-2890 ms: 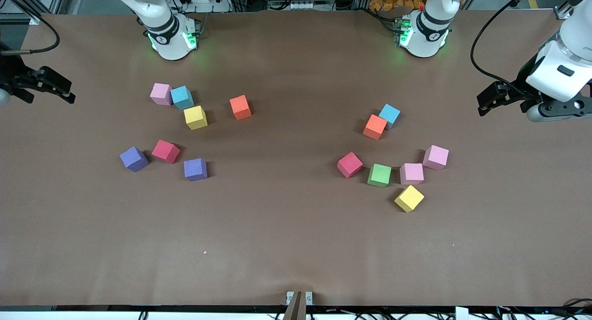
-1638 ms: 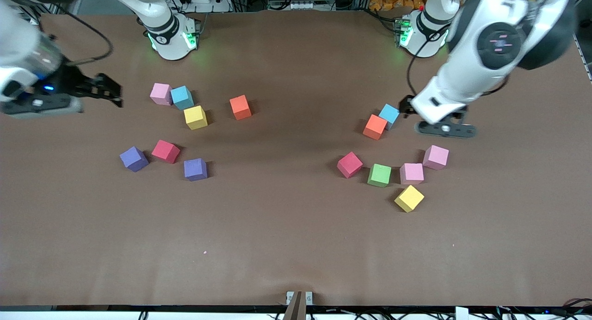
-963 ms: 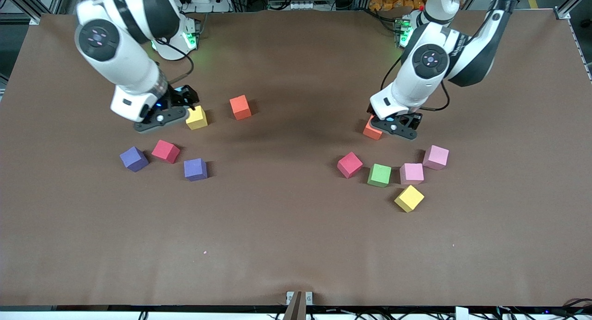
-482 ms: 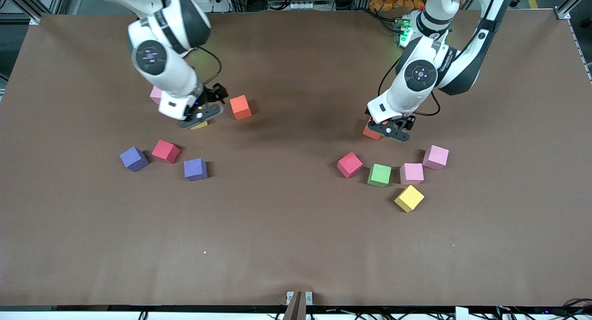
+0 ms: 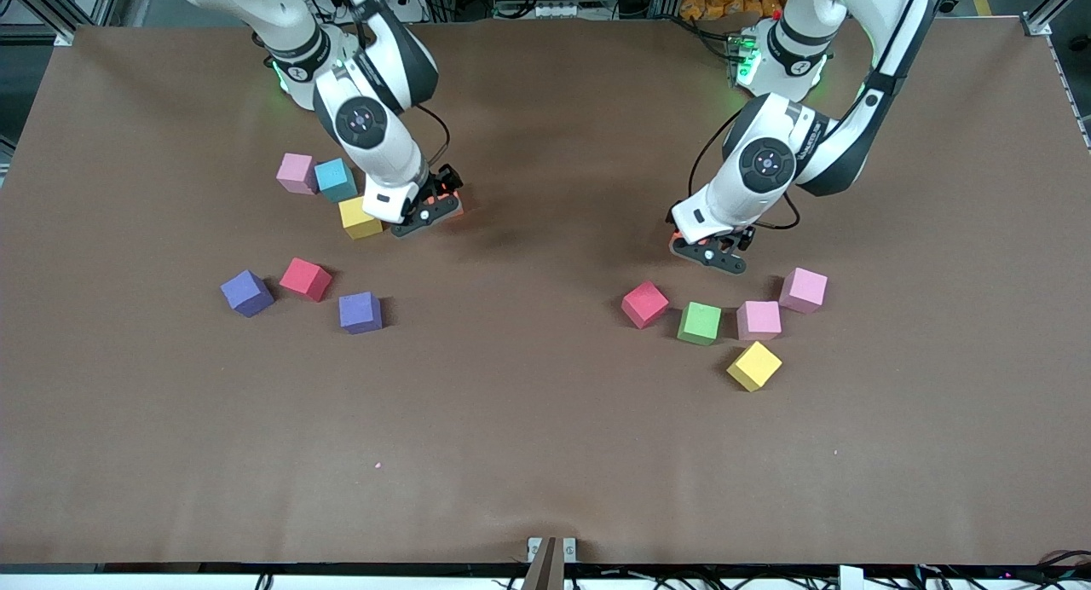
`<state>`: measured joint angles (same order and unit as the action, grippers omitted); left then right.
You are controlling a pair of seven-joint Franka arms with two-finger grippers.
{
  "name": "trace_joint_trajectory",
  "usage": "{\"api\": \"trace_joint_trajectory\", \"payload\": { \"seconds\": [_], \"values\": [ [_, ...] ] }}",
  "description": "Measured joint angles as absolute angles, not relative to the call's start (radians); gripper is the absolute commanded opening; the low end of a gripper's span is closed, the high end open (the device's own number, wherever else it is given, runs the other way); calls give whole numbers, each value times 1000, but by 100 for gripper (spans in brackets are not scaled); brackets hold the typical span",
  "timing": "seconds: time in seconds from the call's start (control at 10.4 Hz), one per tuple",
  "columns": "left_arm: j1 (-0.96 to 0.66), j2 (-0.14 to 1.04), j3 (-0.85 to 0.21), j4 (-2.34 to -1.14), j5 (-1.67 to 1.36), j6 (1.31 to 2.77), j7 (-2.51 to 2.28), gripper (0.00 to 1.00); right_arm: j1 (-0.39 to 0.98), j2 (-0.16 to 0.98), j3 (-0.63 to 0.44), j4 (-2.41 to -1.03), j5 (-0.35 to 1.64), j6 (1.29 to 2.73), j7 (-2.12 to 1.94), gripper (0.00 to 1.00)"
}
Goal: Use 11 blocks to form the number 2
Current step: 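Close the left and right grippers on the orange cubes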
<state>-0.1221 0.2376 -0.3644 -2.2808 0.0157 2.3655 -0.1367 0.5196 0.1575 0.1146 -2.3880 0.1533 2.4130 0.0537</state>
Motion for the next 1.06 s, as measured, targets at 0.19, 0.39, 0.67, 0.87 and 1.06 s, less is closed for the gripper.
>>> {"api": "trace_joint_trajectory", "payload": {
  "seconds": [0.19,0.39,0.67,0.87,1.06],
  "values": [
    [-119,259,-364,-2291,16,2388,-147,100,520,173,116,-2401,161,2414,55,100],
    [-116,274,-364,-2303,16,2403,-159,100,523,187,120,-2409,214,2418,55,100],
    [-114,280,-364,-2312,16,2403,-166,100,537,199,138,-2409,228,2418,55,100],
    [-115,280,-366,-2312,16,2403,-183,100,542,202,152,-2411,231,2418,55,100],
    [-118,280,-373,-2314,16,2403,-195,100,543,209,159,-2422,232,2429,56,100]
  ]
}}
